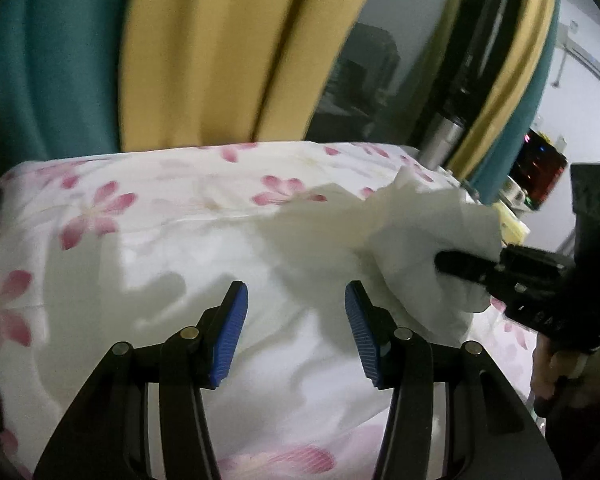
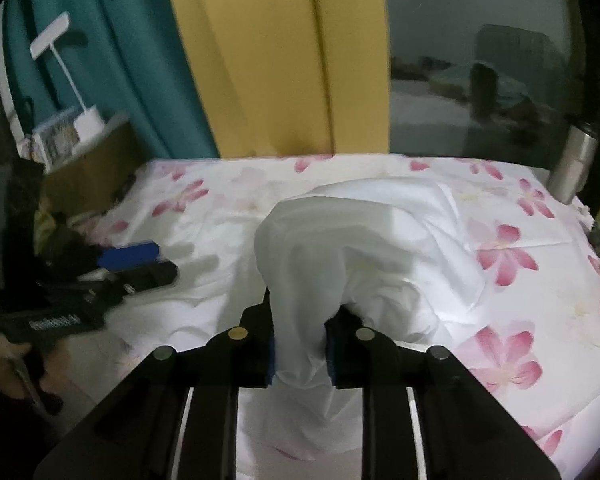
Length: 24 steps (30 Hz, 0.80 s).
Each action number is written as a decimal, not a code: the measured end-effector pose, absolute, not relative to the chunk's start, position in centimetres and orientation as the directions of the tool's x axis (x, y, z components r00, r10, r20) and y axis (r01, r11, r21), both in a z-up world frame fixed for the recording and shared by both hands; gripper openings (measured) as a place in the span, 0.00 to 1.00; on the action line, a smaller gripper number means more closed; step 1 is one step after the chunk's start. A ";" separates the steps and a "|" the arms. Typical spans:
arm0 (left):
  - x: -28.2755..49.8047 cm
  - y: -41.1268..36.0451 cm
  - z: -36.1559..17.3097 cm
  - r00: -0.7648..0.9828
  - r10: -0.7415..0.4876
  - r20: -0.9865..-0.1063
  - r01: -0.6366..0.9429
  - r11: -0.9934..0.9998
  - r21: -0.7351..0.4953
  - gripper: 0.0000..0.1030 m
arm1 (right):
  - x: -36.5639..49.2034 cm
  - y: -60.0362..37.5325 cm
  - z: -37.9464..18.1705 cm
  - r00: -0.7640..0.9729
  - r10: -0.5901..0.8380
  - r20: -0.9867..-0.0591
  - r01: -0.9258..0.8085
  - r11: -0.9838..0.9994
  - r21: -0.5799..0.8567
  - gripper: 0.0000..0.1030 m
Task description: Fold large clothes
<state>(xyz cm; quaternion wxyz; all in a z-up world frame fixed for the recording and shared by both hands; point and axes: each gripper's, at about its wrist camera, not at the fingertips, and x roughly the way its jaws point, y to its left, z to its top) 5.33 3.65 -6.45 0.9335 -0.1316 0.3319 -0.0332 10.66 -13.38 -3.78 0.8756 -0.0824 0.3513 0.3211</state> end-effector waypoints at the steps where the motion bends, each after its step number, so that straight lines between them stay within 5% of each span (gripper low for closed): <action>1: 5.0 4.2 -6.5 0.781 -0.141 -0.609 -0.036 0.962 -0.269 0.51 | 10.6 -12.8 -4.1 0.539 0.501 -0.677 -0.628 0.775 0.074 0.21; 9: 2.8 7.7 -7.2 0.778 -0.029 -0.628 -0.126 0.971 -0.202 0.51 | 9.6 -7.9 -7.3 0.383 0.527 -0.758 -0.725 0.681 0.107 0.31; 13: 1.7 8.4 -7.8 0.769 -0.009 -0.639 -0.133 0.976 -0.174 0.51 | 8.4 -5.7 -8.5 0.291 0.547 -0.785 -0.792 0.598 0.123 0.67; 24: -2.9 13.5 -8.1 0.745 0.114 -0.657 -0.288 0.944 -0.163 0.51 | 4.5 1.1 -10.5 0.087 0.556 -0.827 -0.937 0.329 0.122 0.71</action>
